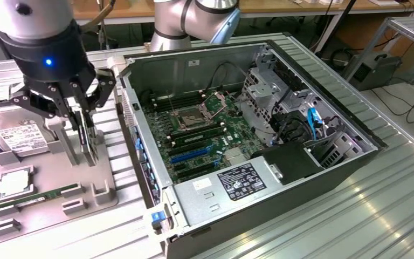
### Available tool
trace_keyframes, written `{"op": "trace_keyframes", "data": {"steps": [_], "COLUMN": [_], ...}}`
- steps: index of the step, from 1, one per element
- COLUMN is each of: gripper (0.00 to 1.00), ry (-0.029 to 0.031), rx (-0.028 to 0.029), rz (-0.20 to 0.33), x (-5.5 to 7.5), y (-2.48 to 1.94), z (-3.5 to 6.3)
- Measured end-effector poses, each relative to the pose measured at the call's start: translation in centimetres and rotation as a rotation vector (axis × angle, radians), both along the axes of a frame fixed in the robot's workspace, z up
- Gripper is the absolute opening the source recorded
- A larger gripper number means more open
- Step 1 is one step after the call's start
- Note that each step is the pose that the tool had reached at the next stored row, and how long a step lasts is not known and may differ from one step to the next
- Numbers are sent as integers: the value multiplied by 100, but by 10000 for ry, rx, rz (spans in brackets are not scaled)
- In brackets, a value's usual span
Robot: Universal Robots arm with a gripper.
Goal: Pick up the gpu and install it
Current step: 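Pick up the gpu and move the gpu toward the slot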
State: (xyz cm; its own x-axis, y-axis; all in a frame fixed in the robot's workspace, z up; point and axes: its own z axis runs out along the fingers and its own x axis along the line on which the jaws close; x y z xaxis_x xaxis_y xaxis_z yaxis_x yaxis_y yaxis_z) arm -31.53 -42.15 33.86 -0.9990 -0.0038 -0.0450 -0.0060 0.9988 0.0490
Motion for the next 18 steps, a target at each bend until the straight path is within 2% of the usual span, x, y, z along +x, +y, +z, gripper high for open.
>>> {"op": "trace_keyframes", "data": {"steps": [1, 4, 10, 14, 18], "gripper": [26, 26, 26, 26, 26], "ry": [0, 0, 35, 84, 154], "rx": [1, 1, 18, 29, 48], "rz": [0, 0, 0, 0, 0], "x": [27, 101, 362, 543, 730], "y": [-15, -33, -98, -145, -166], "z": [143, 334, 617, 799, 965]}}
